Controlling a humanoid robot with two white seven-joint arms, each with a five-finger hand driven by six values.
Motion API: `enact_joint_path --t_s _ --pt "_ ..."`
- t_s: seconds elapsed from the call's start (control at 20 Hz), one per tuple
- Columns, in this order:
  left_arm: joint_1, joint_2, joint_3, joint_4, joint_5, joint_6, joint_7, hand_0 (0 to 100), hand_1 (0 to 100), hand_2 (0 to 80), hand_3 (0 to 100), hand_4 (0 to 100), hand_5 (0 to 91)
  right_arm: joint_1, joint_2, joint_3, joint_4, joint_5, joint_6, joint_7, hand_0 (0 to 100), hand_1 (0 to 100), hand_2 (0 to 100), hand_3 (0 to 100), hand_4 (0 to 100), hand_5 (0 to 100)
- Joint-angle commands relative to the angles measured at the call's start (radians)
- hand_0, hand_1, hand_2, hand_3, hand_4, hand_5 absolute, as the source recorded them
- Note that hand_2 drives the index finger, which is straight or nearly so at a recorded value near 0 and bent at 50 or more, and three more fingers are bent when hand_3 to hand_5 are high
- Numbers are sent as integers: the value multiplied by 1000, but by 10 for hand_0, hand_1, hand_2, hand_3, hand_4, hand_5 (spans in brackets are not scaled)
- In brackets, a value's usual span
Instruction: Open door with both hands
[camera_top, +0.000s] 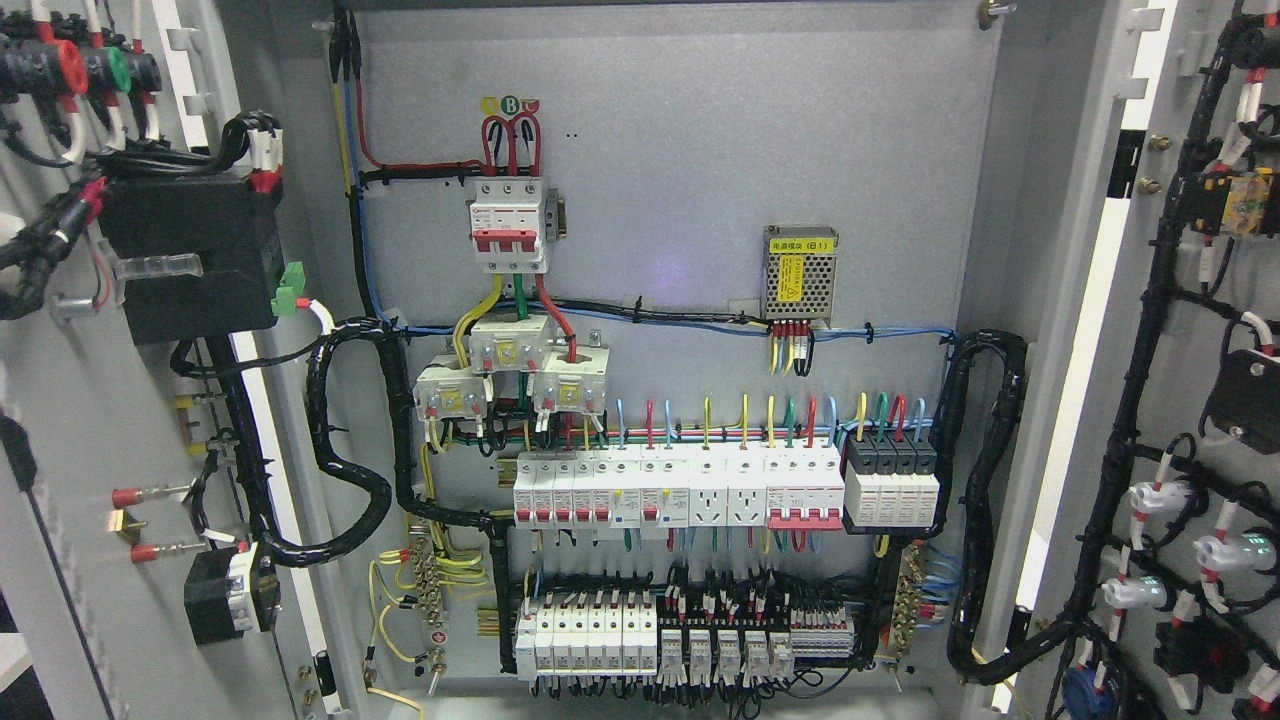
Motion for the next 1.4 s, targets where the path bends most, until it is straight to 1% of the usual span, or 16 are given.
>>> enact_joint_path --t_s 0.0,0.1,0.2,0.25,0.3,0.35,0.4,0.55,0.7,0.75,0.85,0.95,1.05,1.25,1.35 --pt "19 84 -3 -166 20 -290 1 0 0 0 0 30 0 34 -38 -42 -44 0 -74 0 0 0 0 0 0 0" --pt "26 104 -3 -171 20 -358 4 0 0 0 0 30 0 55 -40 -61 -45 0 -75 0 0 0 0 0 0 0" --pt "30 112 -3 -171 20 -425 4 0 0 0 0 30 0 77 -64 -84 -47 0 -77 0 0 0 0 0 0 0" --pt "30 113 0 -179 20 -456 9 0 0 0 0 30 0 91 -70 -97 -48 -2 -81 0 0 0 0 0 0 0" --pt "31 113 9 -186 21 -471 12 0 0 0 0 30 0 97 -70 -106 -50 0 -94 0 0 0 0 0 0 0" --pt "31 112 26 -200 27 -488 16 0 0 0 0 30 0 100 -70 -120 -50 0 -119 0 0 0 0 0 0 0" --pt "30 112 34 -208 35 -496 18 0 0 0 0 31 0 108 -70 -126 -50 -2 -127 0 0 0 0 0 0 0" --pt "30 112 51 -232 55 -525 18 0 0 0 0 31 0 124 -90 -144 -48 -5 -132 -1 0 0 0 0 0 0" --pt "26 112 59 -235 63 -602 18 0 0 0 0 30 0 128 -104 -152 -50 -14 -132 -3 0 0 0 0 0 0" --pt "23 112 59 -235 76 -631 18 0 0 0 0 30 0 128 -104 -161 -50 -15 -132 -3 0 0 0 0 0 0" --pt "17 112 59 -235 87 -642 18 0 0 0 0 31 0 126 -103 -186 -54 -15 -134 -3 0 0 0 0 0 0" --pt "13 113 60 -235 99 -654 18 0 0 0 0 30 0 125 -99 -222 -76 -15 -134 -3 0 0 0 0 0 0" --pt "13 126 65 -235 110 -689 18 0 0 0 0 31 0 121 -101 -230 -94 -15 -134 -3 0 0 0 0 0 0" --pt "13 133 65 -235 113 -700 18 0 0 0 0 31 0 117 -101 -253 -94 -14 -166 -3 0 0 0 0 0 0" --pt "11 138 66 -235 126 -729 16 0 0 0 0 31 0 115 -104 -256 -90 -14 -166 -3 0 0 0 0 0 0"
